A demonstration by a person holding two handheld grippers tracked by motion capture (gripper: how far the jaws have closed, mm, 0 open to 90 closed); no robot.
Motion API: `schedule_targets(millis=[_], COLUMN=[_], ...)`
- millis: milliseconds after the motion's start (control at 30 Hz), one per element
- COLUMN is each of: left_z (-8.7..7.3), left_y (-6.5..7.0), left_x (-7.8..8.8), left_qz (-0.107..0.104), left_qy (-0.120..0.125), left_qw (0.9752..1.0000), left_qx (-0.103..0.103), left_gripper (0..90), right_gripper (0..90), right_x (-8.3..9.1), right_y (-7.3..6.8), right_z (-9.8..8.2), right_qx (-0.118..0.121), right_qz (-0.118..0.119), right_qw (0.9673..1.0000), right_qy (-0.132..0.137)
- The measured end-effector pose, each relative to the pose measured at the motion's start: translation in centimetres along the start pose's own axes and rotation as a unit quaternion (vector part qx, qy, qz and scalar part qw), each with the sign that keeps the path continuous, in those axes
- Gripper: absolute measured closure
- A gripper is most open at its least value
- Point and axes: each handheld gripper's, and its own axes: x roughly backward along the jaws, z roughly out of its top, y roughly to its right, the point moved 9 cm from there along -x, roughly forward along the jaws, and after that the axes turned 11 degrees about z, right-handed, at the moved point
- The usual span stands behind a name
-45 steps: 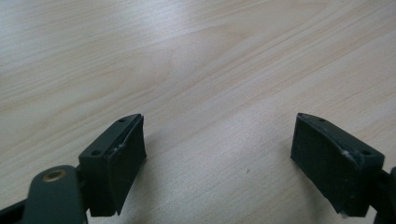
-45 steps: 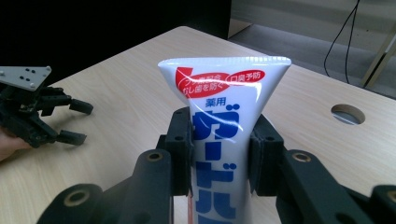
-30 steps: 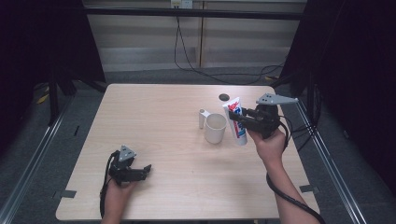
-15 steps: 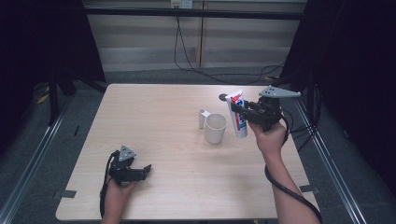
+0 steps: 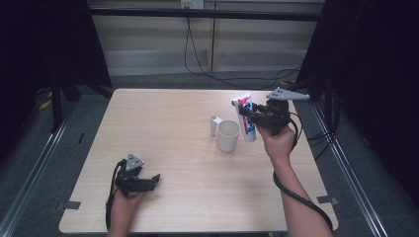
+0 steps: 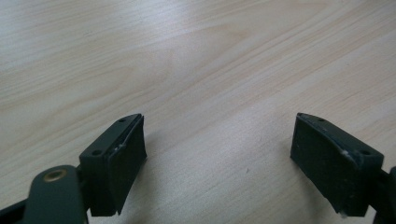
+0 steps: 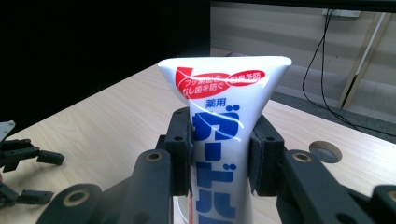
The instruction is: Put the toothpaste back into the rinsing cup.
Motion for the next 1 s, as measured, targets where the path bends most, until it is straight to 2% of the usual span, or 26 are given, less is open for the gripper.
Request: schedule_targets(millis=[367, 1000], left_z=[0.0, 0.0], left_y=[0.0, 0.0], left_x=[0.0, 0.0], left_qz=[0.0, -0.001], left_qy=[0.001, 0.0], left_qw=[1.0, 1.0], left_qx=[0.0, 0.0], left_gripper=[17.8, 17.6], right_gripper=[66.2, 66.0], right_x=[-0.7, -2.7], right_y=[0.4, 0.4], right_z=[0.8, 2.0], right_qx=[0.002, 0.008], right_qz=[-0.01, -0.009], right_qw=[0.9998, 0.9997], right_qy=[0.017, 0.019])
